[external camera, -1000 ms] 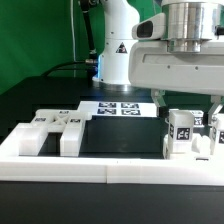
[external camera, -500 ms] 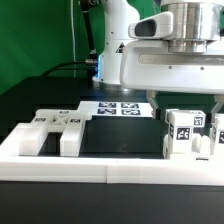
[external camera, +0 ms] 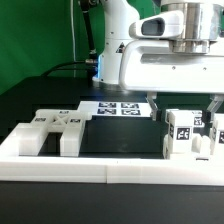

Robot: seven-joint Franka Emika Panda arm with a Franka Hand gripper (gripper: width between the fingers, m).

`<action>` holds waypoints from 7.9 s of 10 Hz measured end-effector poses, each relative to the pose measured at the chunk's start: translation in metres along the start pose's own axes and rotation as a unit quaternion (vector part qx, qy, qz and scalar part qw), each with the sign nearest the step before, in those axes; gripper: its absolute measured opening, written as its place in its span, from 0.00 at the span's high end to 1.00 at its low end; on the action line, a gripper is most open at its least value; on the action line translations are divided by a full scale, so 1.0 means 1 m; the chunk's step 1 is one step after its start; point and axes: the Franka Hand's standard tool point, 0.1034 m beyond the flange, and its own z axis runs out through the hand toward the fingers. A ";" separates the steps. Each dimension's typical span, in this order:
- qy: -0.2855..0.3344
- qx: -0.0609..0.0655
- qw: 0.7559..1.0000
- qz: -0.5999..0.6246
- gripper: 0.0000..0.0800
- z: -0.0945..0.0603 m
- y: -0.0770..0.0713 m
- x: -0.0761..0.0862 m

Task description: Assemble chair

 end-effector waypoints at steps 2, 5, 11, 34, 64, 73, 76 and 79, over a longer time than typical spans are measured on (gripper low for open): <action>0.000 0.000 1.000 0.015 0.53 0.000 0.000 0.000; 0.000 0.001 0.997 0.078 0.64 0.000 -0.001 0.000; 0.008 0.009 0.933 0.359 0.64 0.001 0.001 0.000; 0.002 -0.009 1.000 -0.027 0.19 0.004 0.020 0.000; -0.002 0.006 0.963 0.271 0.19 0.003 0.007 0.000; -0.001 0.001 1.000 0.027 0.39 0.003 0.012 0.000; -0.001 0.001 0.999 0.039 0.64 0.004 0.012 0.000; -0.001 0.001 0.995 0.102 0.64 0.004 0.012 0.000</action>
Offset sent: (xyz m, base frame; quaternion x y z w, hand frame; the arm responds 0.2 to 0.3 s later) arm 0.0000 0.0000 0.0000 0.0000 0.0000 0.0000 1.0000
